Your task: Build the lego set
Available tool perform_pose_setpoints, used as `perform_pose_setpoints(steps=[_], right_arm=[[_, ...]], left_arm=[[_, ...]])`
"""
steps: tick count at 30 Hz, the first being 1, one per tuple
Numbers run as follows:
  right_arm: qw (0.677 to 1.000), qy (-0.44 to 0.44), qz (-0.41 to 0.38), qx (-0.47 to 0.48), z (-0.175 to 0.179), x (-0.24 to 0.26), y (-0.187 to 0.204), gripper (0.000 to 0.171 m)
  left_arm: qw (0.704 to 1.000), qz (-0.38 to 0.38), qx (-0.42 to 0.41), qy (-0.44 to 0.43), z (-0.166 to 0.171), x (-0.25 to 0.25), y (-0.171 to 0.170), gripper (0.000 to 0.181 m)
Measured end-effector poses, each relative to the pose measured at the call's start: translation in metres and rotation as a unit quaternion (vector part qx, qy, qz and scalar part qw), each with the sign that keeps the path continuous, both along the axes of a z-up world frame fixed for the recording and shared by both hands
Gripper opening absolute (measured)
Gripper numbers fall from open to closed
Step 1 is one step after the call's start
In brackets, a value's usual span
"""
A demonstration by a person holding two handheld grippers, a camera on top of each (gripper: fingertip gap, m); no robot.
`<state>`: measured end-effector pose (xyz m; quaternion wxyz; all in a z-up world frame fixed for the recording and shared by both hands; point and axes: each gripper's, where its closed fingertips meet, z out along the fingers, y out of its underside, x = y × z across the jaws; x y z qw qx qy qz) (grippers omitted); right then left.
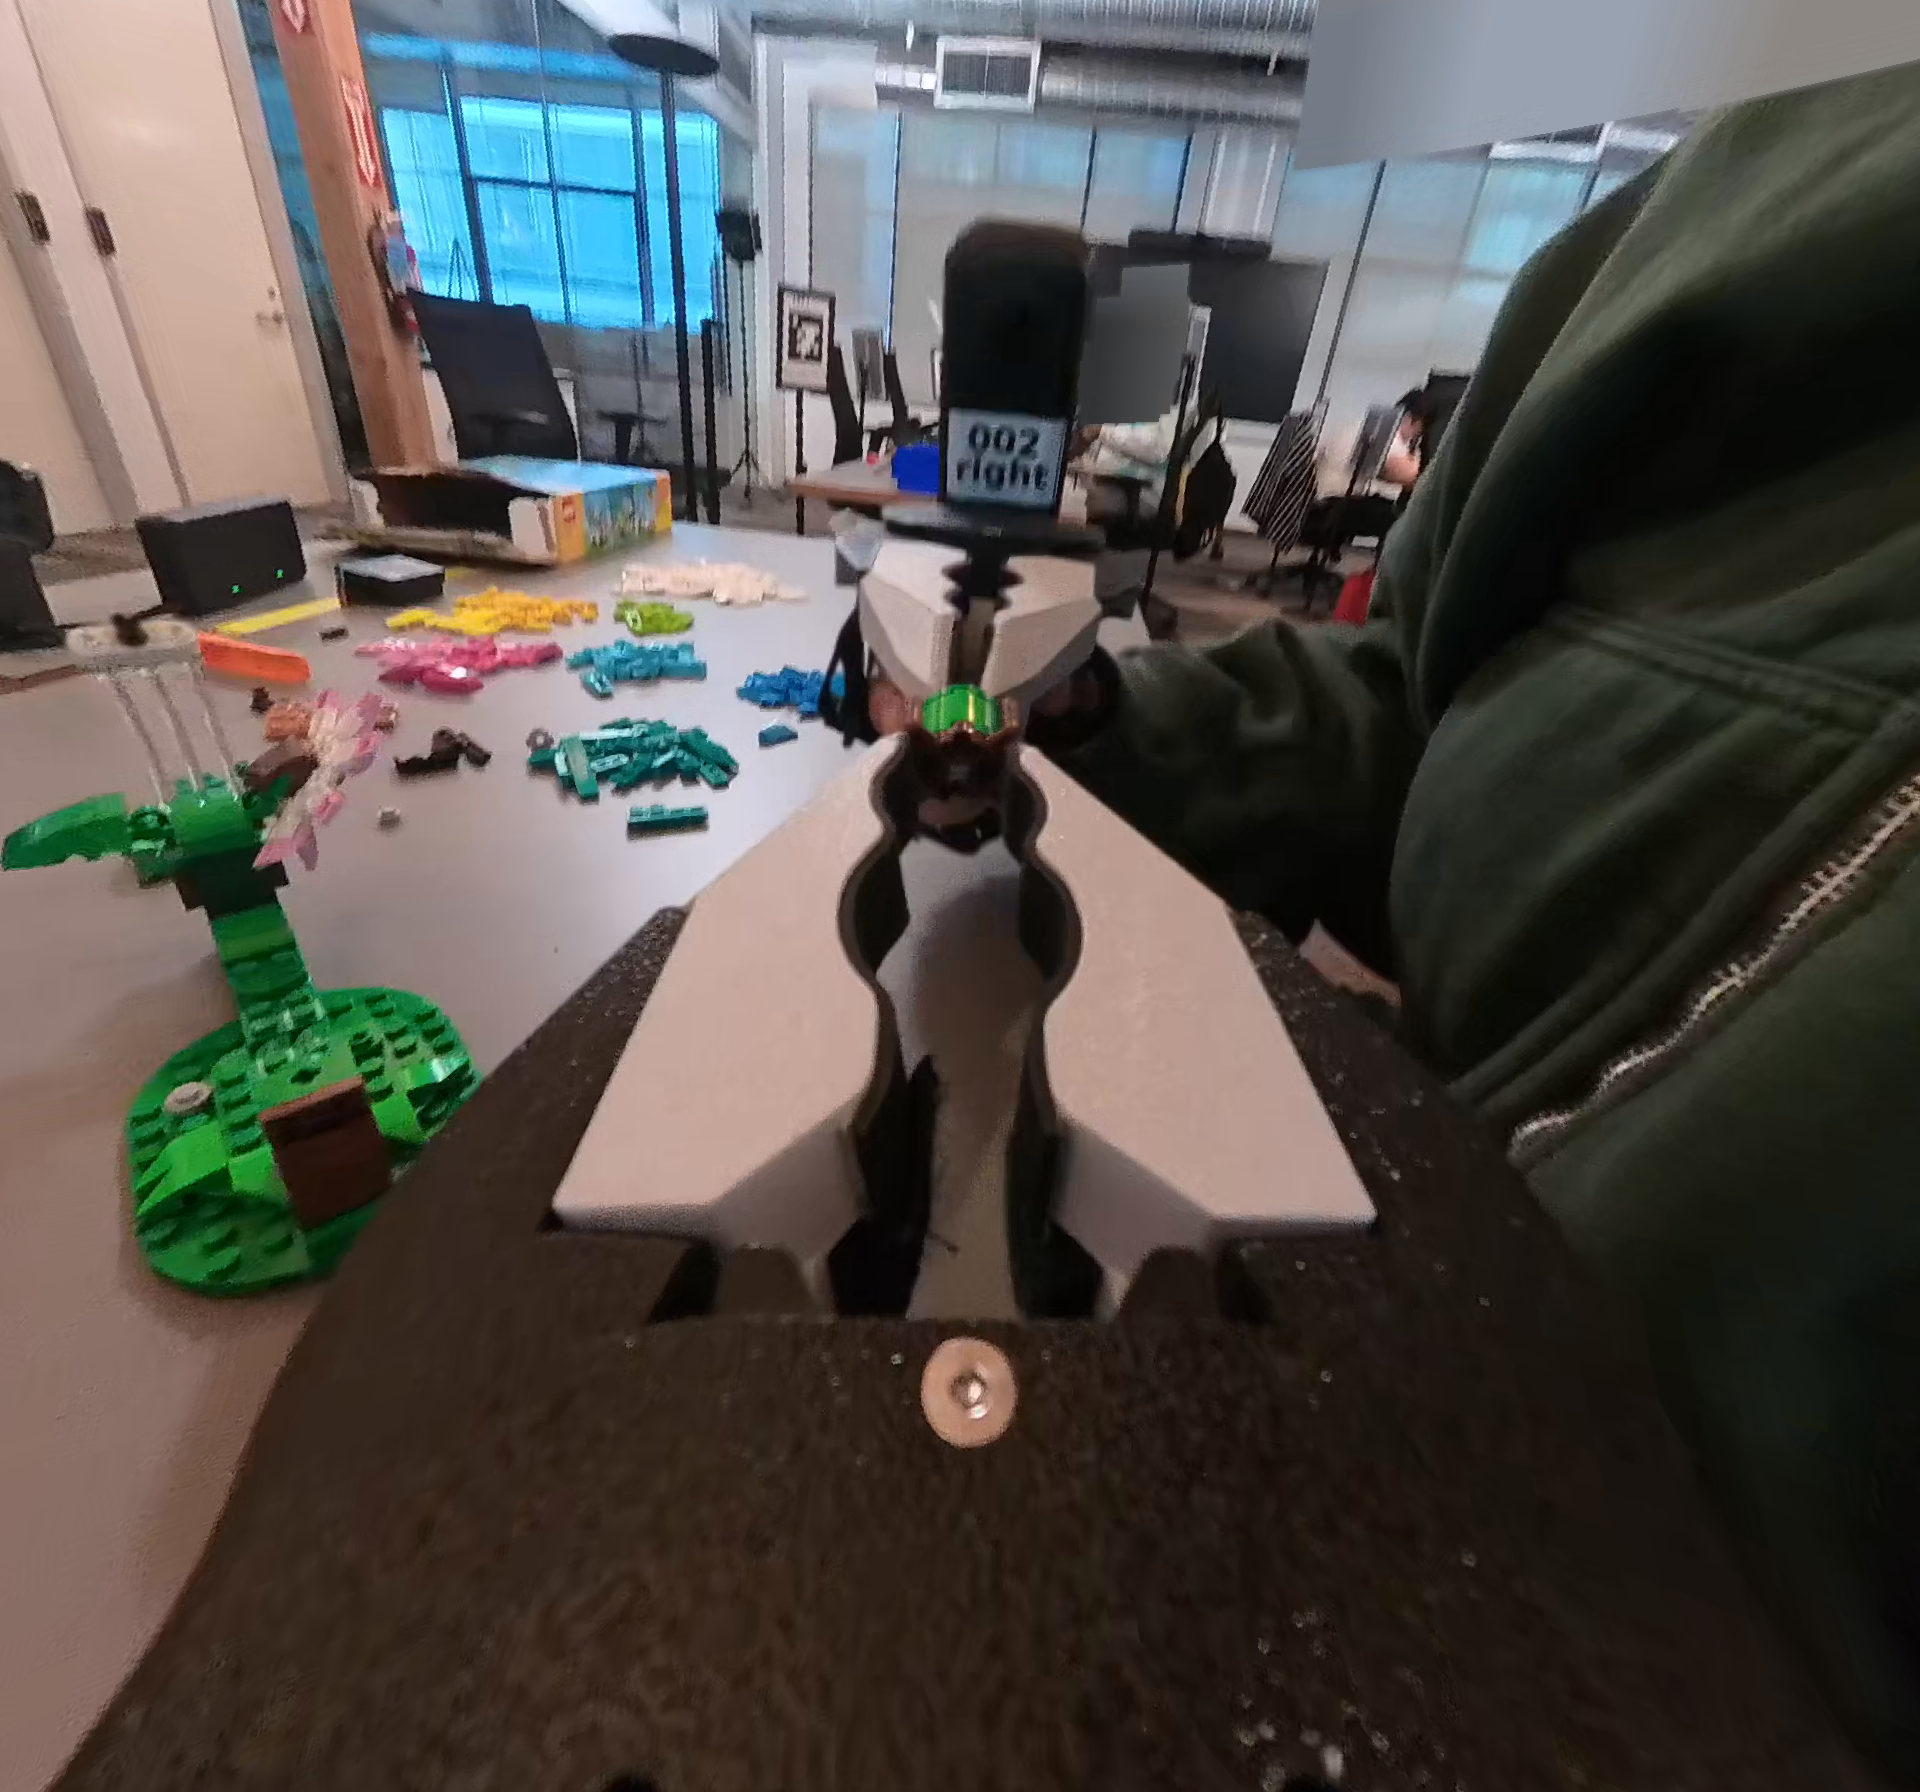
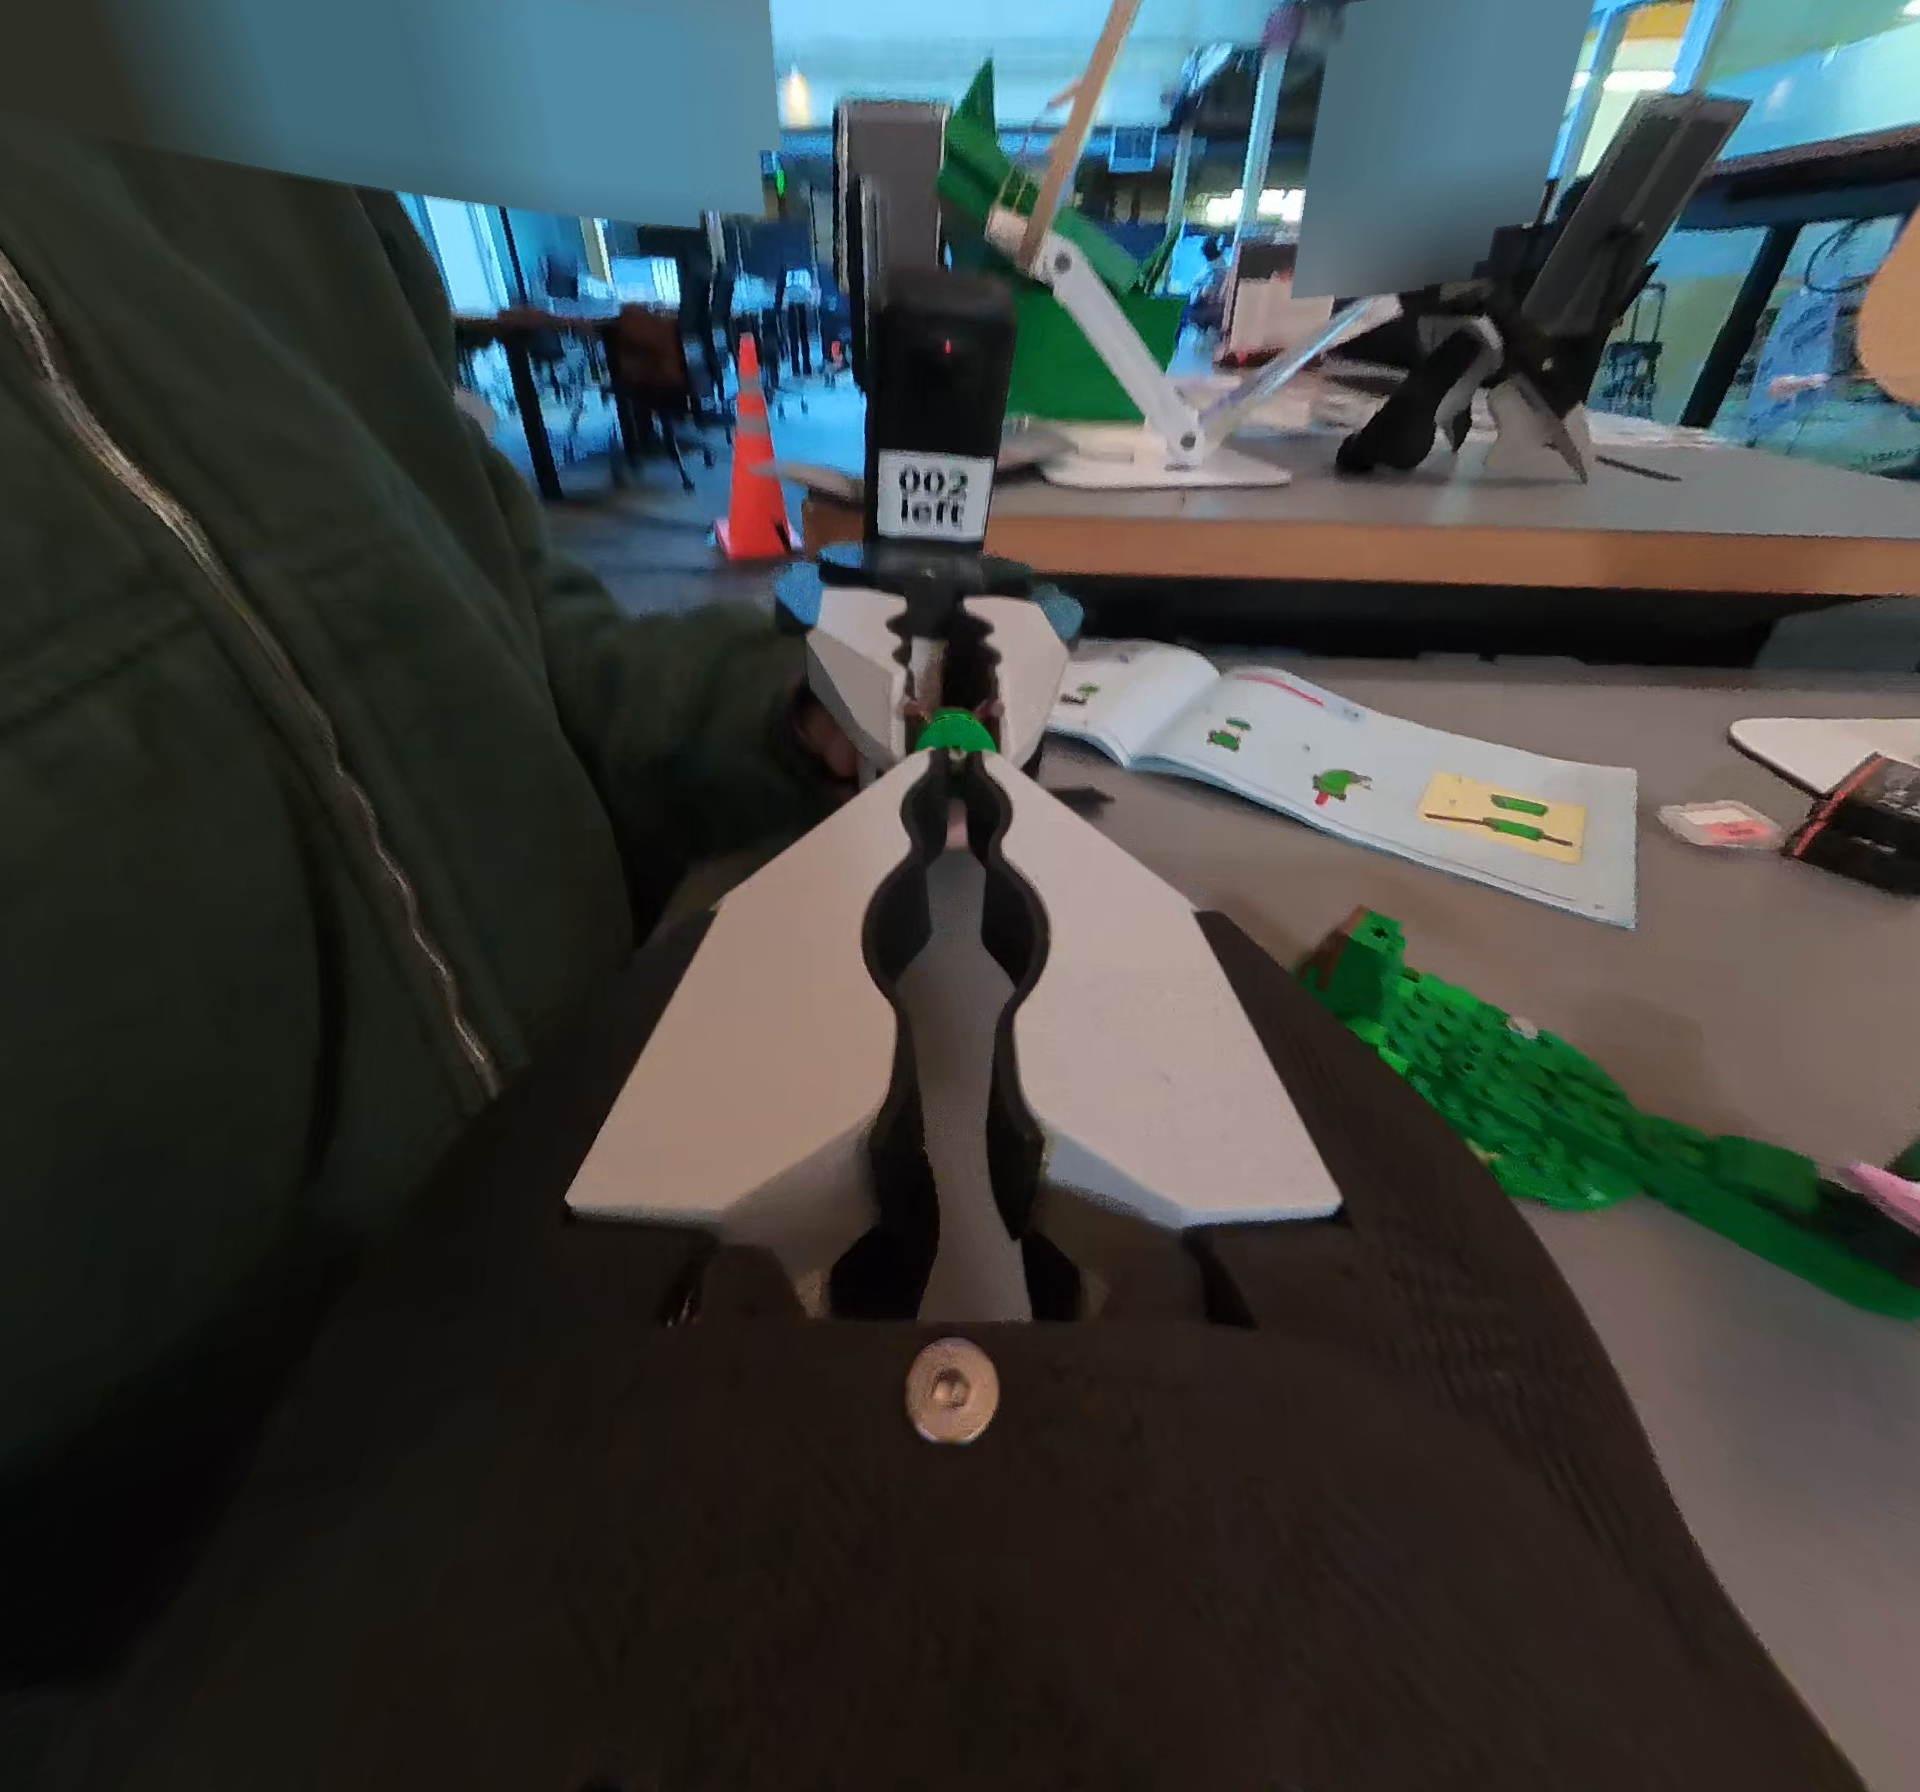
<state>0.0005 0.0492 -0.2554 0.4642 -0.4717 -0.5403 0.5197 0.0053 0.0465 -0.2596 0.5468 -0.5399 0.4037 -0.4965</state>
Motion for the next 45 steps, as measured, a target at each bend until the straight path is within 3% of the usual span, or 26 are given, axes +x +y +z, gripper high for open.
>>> perform_pose_setpoints(steps=[10, 17, 22, 24, 26, 31, 32, 34, 38, 45], right_arm=[[0.998, -0.036, 0.042, 0.038, -0.013, 0.008, -0.002, 0.001], [0.995, -0.078, 0.034, 0.056, -0.032, 0.007, -0.004, 0.001], [0.995, -0.083, 0.017, 0.059, -0.034, 0.014, 0.002, 0.000], [0.999, -0.024, -0.025, 0.030, -0.012, 0.040, 0.022, 0.000], [0.999, -0.025, -0.036, 0.031, -0.014, 0.041, 0.025, 0.000], [0.997, -0.073, 0.017, 0.027, -0.031, 0.005, 0.003, 0.000], [0.996, -0.078, 0.022, 0.028, -0.033, 0.001, -0.001, 0.011], [0.995, -0.091, 0.026, 0.026, -0.039, -0.004, -0.005, 0.017], [0.997, -0.074, 0.022, 0.023, -0.033, -0.002, -0.003, 0.003], [0.997, -0.071, 0.034, 0.019, -0.033, -0.002, -0.007, 0.003]], left_arm=[[0.993, 0.032, 0.024, 0.115, -0.014, 0.005, 0.000, 0.013], [0.989, 0.013, 0.014, 0.143, -0.033, 0.003, -0.003, 0.014], [0.989, 0.005, 0.004, 0.148, -0.038, 0.001, -0.004, 0.014], [0.987, 0.044, -0.006, 0.152, -0.039, -0.028, 0.008, 0.013], [0.990, 0.074, -0.028, 0.115, -0.030, -0.053, 0.013, 0.013], [0.991, 0.040, -0.013, 0.127, -0.032, -0.019, 0.004, 0.014], [0.991, 0.032, -0.014, 0.126, -0.032, -0.014, 0.003, 0.014], [0.991, 0.024, -0.010, 0.130, -0.033, -0.008, 0.000, 0.014], [0.992, 0.017, -0.011, 0.126, -0.032, -0.005, -0.002, 0.014], [0.992, 0.007, -0.011, 0.129, -0.033, -0.002, -0.005, 0.014]])
